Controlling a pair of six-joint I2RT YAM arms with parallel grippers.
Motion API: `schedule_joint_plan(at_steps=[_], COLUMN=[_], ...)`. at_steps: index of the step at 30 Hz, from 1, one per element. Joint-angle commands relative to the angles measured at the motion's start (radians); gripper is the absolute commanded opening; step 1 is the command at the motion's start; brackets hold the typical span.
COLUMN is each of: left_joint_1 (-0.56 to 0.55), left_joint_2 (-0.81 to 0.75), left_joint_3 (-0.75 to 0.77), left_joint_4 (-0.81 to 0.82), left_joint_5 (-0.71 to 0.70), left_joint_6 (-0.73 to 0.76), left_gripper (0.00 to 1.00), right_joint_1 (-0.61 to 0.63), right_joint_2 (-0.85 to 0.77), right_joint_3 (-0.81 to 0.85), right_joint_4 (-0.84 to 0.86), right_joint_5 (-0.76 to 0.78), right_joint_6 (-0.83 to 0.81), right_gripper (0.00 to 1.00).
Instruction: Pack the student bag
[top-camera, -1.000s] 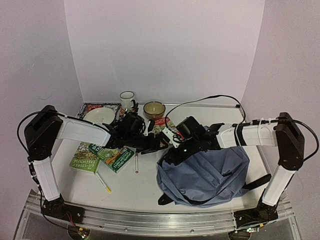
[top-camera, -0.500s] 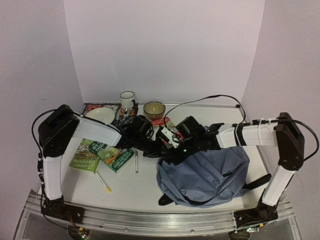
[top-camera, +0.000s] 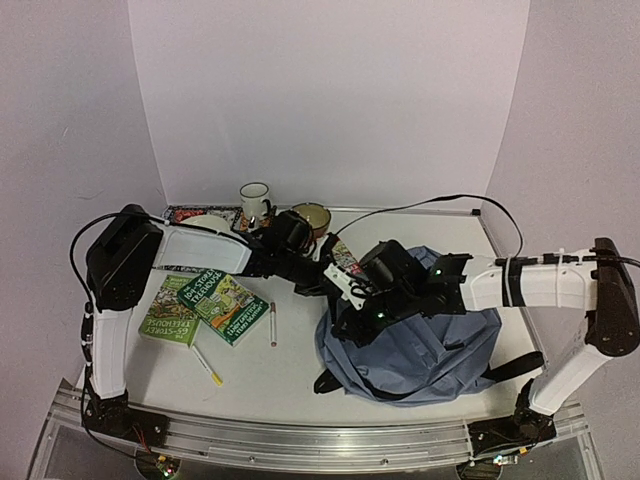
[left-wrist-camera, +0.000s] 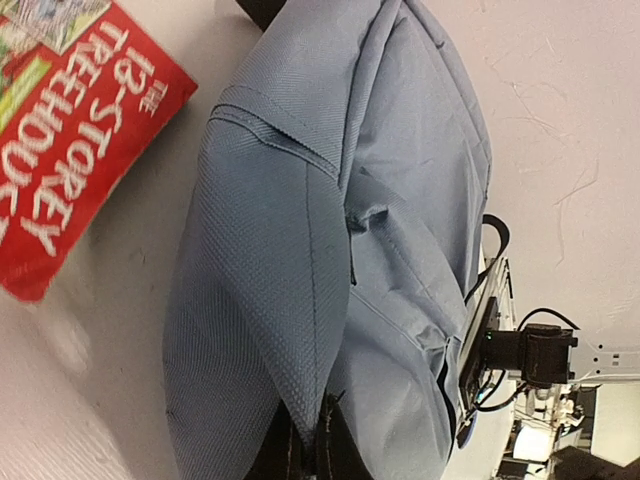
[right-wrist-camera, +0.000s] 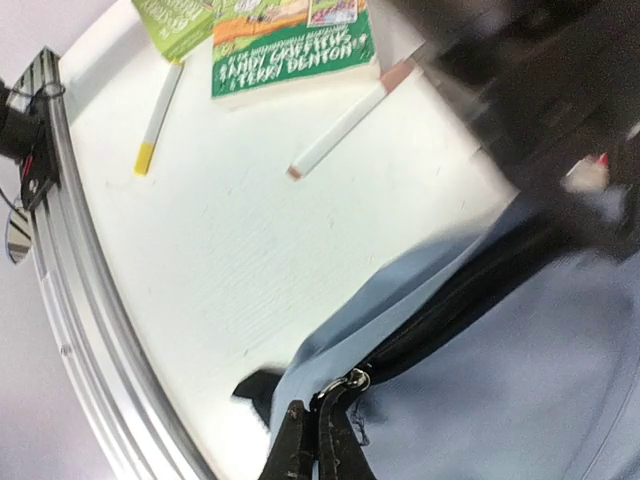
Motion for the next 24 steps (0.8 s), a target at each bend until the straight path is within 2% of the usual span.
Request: schedule_joint_plan(at_steps=[1,7,9,11,12,13,18,24], left_joint_1=[0.049,0.105,0.117,0.116,0.115,0.115,0.115,0.108], left_joint_2=[0.049,0.104,0.109,0.085,0.065,0.042,-0.139,-0.305], left_joint_3=[0.162,0.278,0.297,0.288,0.270,0.243,0.066,-0.165], left_joint_4=[-0.039,-0.130,-0.150,-0.159,-0.159,-0.159,-0.160,-0.159], left_joint_5=[-0.080,-0.150,-0.160,-0.144,-0.138,-0.140,-0.238,-0.267], left_joint_6=[0.131,0.221,0.224,0.210,0.194,0.176,0.091,-0.062], left_gripper=[0.00,0.05,0.13,0.27,0.37,0.43,0.62,0.69], right_joint_1=[0.071,0.082,0.082,0.083,0.082,0.083,0.083,0.082], right_joint_2=[-0.084,-0.113,-0.100,-0.079,-0.067,-0.053,0.016,0.051], right_joint_3=[-0.078,-0.154,-0.149,-0.131,-0.121,-0.110,-0.042,-0.017], right_joint_4=[-0.079,-0.080,-0.063,-0.021,0.003,0.022,0.069,0.095], right_joint_5=[-0.051,-0.005,0.009,0.017,0.018,0.020,0.040,0.047], right_joint_6=[0.053,0.101,0.105,0.107,0.104,0.102,0.085,0.078], right_gripper=[0.00,0.00,0.00,0.00,0.00,0.00,0.00,0.00])
